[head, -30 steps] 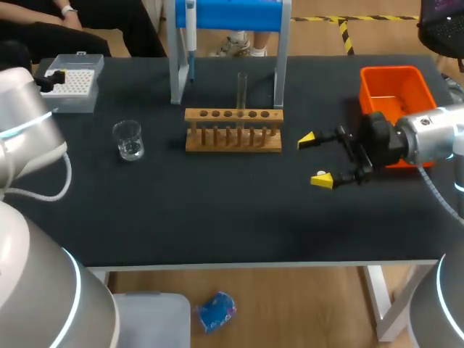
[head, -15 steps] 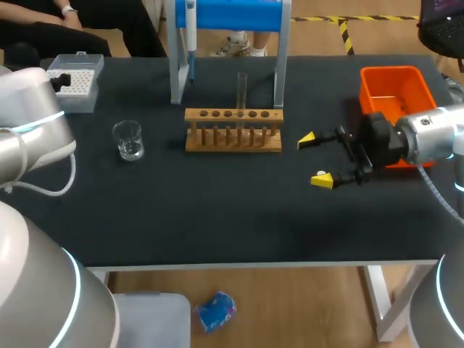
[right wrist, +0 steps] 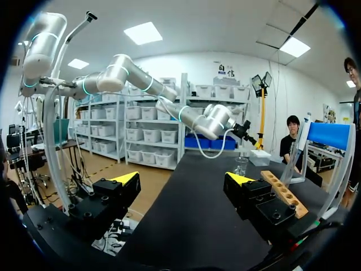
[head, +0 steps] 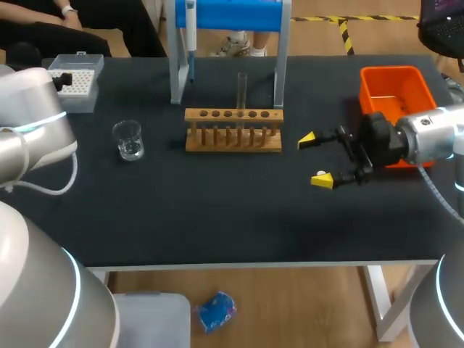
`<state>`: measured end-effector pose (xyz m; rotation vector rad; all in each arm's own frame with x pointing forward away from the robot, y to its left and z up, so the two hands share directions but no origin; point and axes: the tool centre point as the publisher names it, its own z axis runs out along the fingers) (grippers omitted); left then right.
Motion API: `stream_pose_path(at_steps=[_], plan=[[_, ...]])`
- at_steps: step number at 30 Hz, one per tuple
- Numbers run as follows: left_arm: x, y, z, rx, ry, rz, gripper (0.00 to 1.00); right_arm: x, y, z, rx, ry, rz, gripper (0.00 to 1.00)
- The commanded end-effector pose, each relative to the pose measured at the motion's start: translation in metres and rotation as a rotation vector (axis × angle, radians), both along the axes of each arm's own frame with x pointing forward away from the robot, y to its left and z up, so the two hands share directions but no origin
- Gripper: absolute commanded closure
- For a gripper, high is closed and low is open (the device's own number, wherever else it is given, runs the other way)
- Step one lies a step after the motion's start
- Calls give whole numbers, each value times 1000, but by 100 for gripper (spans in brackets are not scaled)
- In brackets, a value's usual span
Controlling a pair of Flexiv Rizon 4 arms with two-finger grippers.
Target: Invert the test tube, pick up the pipette, mount the tip to pipette, aspirate from beaker and dispense into the tube, eject the tip, return the pipette, and cap with the stopper.
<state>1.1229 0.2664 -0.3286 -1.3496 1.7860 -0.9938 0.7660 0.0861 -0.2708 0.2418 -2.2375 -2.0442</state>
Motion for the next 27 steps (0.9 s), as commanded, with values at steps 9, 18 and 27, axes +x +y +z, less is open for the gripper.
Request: stream_pose_path(at_steps=[9,18,27], plan=[[15,6,-18,-9,9,22,23,0,0,0,0,-1,-2,0],[19,10,-25,-11,11,31,47,0,0,0,0,-1,-2,0],[23,16,-30,-3,8,41,52,0,0,0,0,-1,-2,0]])
